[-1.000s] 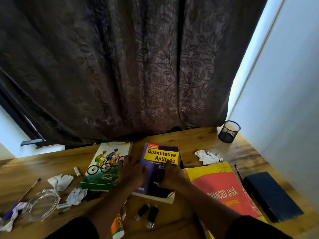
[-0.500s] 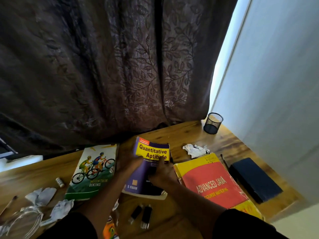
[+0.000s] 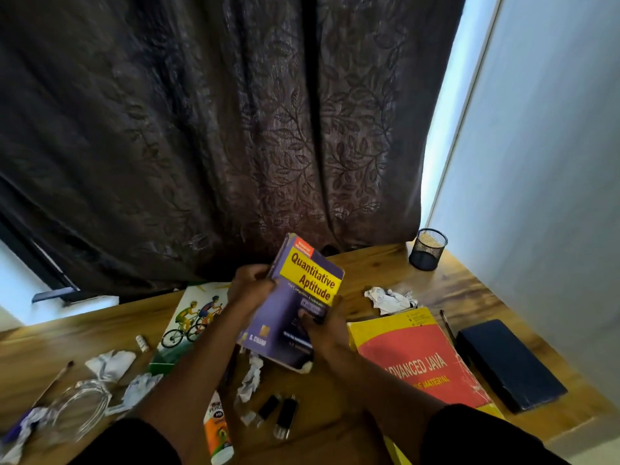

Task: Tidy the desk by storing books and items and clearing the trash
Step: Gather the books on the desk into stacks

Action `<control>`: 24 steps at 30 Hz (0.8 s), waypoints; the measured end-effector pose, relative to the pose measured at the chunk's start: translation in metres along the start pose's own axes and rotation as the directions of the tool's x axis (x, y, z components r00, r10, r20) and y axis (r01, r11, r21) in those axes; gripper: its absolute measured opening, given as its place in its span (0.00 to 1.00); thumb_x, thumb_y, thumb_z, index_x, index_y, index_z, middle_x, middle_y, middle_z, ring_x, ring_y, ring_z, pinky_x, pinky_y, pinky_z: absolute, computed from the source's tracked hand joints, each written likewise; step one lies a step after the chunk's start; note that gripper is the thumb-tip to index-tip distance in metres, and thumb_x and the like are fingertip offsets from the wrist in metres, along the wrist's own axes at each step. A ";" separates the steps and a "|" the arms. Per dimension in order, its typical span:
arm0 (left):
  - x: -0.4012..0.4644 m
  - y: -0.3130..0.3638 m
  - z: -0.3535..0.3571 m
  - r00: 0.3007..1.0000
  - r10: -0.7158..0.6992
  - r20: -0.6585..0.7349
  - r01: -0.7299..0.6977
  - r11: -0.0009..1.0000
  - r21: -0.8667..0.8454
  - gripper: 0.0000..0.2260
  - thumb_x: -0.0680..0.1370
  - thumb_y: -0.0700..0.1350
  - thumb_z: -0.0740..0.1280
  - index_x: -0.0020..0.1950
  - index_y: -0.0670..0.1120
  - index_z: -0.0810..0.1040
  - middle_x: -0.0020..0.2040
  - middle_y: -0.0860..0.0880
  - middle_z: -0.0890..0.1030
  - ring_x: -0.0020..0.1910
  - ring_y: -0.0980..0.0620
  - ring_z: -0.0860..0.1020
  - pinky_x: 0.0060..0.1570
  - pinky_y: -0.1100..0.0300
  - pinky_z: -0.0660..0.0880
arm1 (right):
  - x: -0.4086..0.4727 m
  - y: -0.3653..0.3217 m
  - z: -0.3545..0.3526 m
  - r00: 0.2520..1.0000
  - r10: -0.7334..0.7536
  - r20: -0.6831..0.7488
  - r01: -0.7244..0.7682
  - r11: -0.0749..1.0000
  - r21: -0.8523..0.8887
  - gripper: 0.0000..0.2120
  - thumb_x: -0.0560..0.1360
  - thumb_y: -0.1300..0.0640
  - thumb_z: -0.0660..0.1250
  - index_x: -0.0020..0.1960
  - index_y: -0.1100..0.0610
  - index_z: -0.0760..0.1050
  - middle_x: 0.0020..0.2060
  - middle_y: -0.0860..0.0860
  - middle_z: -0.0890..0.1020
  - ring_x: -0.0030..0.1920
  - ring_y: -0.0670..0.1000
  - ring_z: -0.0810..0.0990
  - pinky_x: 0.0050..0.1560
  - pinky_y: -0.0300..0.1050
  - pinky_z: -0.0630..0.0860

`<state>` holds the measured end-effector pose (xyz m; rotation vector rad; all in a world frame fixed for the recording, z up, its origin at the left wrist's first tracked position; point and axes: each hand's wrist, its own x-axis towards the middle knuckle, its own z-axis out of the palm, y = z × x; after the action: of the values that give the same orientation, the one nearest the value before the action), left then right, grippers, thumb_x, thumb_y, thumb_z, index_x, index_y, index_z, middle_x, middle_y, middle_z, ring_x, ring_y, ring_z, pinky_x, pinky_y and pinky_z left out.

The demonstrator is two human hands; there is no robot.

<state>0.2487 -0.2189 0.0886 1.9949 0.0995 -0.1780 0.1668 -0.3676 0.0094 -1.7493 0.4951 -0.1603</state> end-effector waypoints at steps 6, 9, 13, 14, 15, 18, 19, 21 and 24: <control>-0.034 0.042 -0.013 0.989 0.104 0.107 -0.074 0.966 -0.249 0.17 0.76 0.38 0.74 0.65 0.44 0.82 0.54 0.44 0.86 0.53 0.41 0.85 0.57 0.42 0.81 | 0.002 -0.026 -0.033 0.980 0.016 0.197 -0.128 0.812 0.570 0.33 0.71 0.38 0.76 0.69 0.54 0.75 0.61 0.54 0.84 0.59 0.58 0.85 0.61 0.63 0.80; -0.046 0.047 -0.009 0.982 0.102 0.161 -0.035 0.928 -0.372 0.16 0.78 0.37 0.72 0.66 0.42 0.81 0.57 0.42 0.86 0.55 0.39 0.84 0.56 0.44 0.81 | 0.007 -0.032 -0.062 0.953 -0.020 0.301 -0.190 0.736 0.650 0.26 0.78 0.45 0.71 0.70 0.58 0.75 0.63 0.58 0.83 0.62 0.62 0.82 0.65 0.66 0.77; -0.067 0.052 0.013 0.968 0.060 0.245 0.087 0.833 -0.546 0.12 0.80 0.38 0.68 0.63 0.44 0.82 0.55 0.45 0.87 0.49 0.45 0.85 0.44 0.53 0.82 | 0.011 -0.039 -0.103 0.928 -0.018 0.373 -0.235 0.747 0.622 0.25 0.78 0.46 0.73 0.68 0.59 0.78 0.62 0.61 0.83 0.61 0.65 0.82 0.66 0.67 0.76; -0.072 0.052 0.023 0.965 0.044 0.260 0.119 0.808 -0.577 0.11 0.80 0.39 0.67 0.61 0.45 0.82 0.53 0.45 0.87 0.47 0.46 0.86 0.43 0.54 0.81 | 0.012 -0.040 -0.115 0.936 -0.010 0.351 -0.216 0.772 0.598 0.25 0.76 0.46 0.75 0.67 0.60 0.79 0.60 0.61 0.83 0.60 0.66 0.82 0.64 0.67 0.76; -0.076 0.051 0.032 0.962 0.027 0.273 0.150 0.781 -0.607 0.10 0.80 0.39 0.67 0.60 0.45 0.82 0.52 0.46 0.87 0.46 0.47 0.86 0.43 0.54 0.81 | 0.015 -0.039 -0.125 0.949 0.008 0.315 -0.196 0.797 0.571 0.25 0.74 0.47 0.77 0.64 0.60 0.80 0.58 0.62 0.84 0.59 0.66 0.83 0.63 0.68 0.77; -0.091 0.044 0.066 0.952 -0.045 0.302 0.238 0.731 -0.640 0.07 0.79 0.38 0.68 0.55 0.43 0.83 0.51 0.44 0.87 0.47 0.45 0.85 0.47 0.51 0.79 | 0.022 -0.032 -0.160 0.983 0.055 0.176 -0.130 0.883 0.452 0.19 0.71 0.49 0.80 0.55 0.60 0.85 0.50 0.61 0.87 0.53 0.65 0.86 0.59 0.68 0.80; -0.097 0.040 0.079 0.944 -0.087 0.319 0.283 0.713 -0.642 0.06 0.79 0.38 0.69 0.53 0.42 0.83 0.51 0.44 0.87 0.47 0.45 0.84 0.48 0.50 0.78 | 0.023 -0.028 -0.171 0.987 0.053 0.152 -0.110 0.912 0.396 0.18 0.70 0.49 0.80 0.54 0.60 0.85 0.49 0.61 0.87 0.52 0.64 0.86 0.58 0.68 0.80; -0.108 0.032 0.102 0.916 -0.182 0.357 0.378 0.692 -0.615 0.04 0.78 0.37 0.70 0.50 0.41 0.83 0.47 0.43 0.87 0.46 0.45 0.83 0.46 0.51 0.78 | 0.026 -0.017 -0.192 0.989 0.048 0.139 -0.082 0.964 0.254 0.18 0.70 0.47 0.80 0.54 0.58 0.84 0.48 0.58 0.88 0.50 0.61 0.87 0.58 0.68 0.80; -0.122 0.019 0.134 0.894 -0.261 0.364 0.431 0.721 -0.543 0.02 0.78 0.37 0.70 0.49 0.41 0.82 0.48 0.42 0.86 0.44 0.45 0.83 0.41 0.53 0.77 | 0.024 0.008 -0.221 0.978 0.129 0.164 -0.149 0.982 0.113 0.17 0.72 0.48 0.79 0.54 0.57 0.82 0.46 0.57 0.88 0.48 0.60 0.88 0.57 0.66 0.81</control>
<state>0.1209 -0.3476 0.0718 1.2610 0.3260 -0.5828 0.1049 -0.5772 0.0513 -1.5842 0.4808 0.0445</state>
